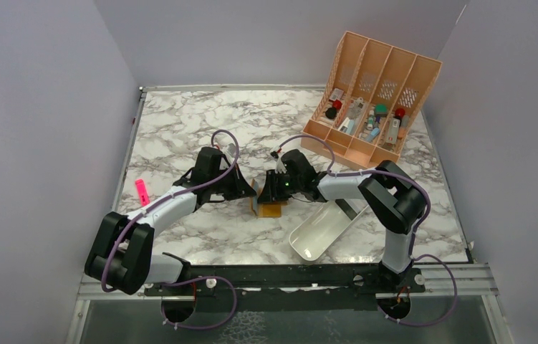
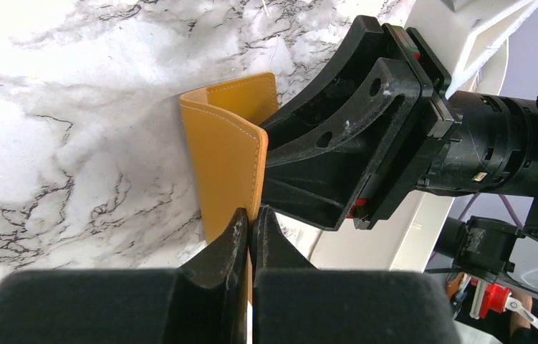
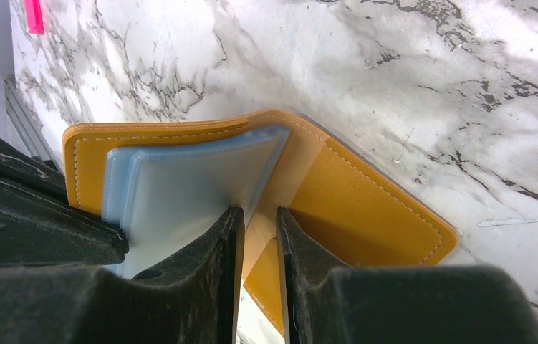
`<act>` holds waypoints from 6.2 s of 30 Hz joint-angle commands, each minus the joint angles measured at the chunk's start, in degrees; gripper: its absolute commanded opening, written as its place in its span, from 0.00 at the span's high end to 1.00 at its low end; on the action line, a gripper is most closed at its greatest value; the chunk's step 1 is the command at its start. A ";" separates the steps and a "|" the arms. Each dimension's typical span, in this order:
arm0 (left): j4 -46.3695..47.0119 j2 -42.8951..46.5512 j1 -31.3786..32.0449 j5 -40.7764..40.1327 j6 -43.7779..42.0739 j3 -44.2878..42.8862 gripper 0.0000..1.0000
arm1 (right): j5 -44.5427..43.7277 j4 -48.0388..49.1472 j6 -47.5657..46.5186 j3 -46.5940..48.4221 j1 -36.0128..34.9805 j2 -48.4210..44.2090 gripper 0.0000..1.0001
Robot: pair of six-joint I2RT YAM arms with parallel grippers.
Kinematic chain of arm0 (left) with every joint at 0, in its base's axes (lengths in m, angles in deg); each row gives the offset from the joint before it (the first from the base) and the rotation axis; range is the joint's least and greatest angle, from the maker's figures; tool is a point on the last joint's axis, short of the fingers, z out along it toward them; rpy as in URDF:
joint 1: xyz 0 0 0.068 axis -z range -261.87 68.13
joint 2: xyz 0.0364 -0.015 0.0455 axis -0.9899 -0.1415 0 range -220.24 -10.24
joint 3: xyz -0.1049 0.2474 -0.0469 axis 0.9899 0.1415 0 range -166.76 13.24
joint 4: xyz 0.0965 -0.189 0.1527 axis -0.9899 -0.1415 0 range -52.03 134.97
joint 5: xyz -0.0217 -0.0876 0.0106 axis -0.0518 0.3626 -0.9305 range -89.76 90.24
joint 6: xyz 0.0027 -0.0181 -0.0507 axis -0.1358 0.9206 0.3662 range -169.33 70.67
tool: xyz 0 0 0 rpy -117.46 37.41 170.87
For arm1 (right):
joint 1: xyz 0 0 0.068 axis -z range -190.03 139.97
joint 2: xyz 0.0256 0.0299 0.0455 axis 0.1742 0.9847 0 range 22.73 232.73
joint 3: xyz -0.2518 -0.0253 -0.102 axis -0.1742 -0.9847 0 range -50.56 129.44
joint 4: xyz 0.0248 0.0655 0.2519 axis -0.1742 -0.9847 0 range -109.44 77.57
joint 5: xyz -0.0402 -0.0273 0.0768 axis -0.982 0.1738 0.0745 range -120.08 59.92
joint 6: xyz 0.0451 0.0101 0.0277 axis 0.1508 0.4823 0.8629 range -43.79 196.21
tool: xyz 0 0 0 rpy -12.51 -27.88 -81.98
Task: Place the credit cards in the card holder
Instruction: Open the card holder at the center of the board.
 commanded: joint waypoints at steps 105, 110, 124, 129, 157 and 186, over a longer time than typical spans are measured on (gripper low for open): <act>-8.56 -4.30 0.41 -7.91 -2.28 -6.02 1.00 | -14.66 -13.25 -5.90 0.35 2.50 -9.31 0.63; -8.60 -4.10 0.41 -7.25 -2.44 -6.50 1.00 | -13.04 -15.20 -5.88 0.57 2.53 -14.75 0.61; -15.93 -2.79 0.49 -12.59 -4.44 -13.02 1.00 | -1.54 -7.64 -1.19 0.46 1.45 -15.05 0.57; -19.78 -2.36 1.34 -15.89 -5.31 -15.43 1.00 | -0.21 -5.48 -0.13 -0.74 1.45 -17.05 0.55; -12.62 -3.51 -6.05 -11.29 -3.05 -6.53 0.70 | -11.90 -11.69 -6.25 3.67 1.80 0.54 0.73; -6.85 -6.91 -6.44 -4.78 -2.72 -4.50 0.44 | -4.82 -11.30 -5.67 4.69 1.71 -2.49 0.73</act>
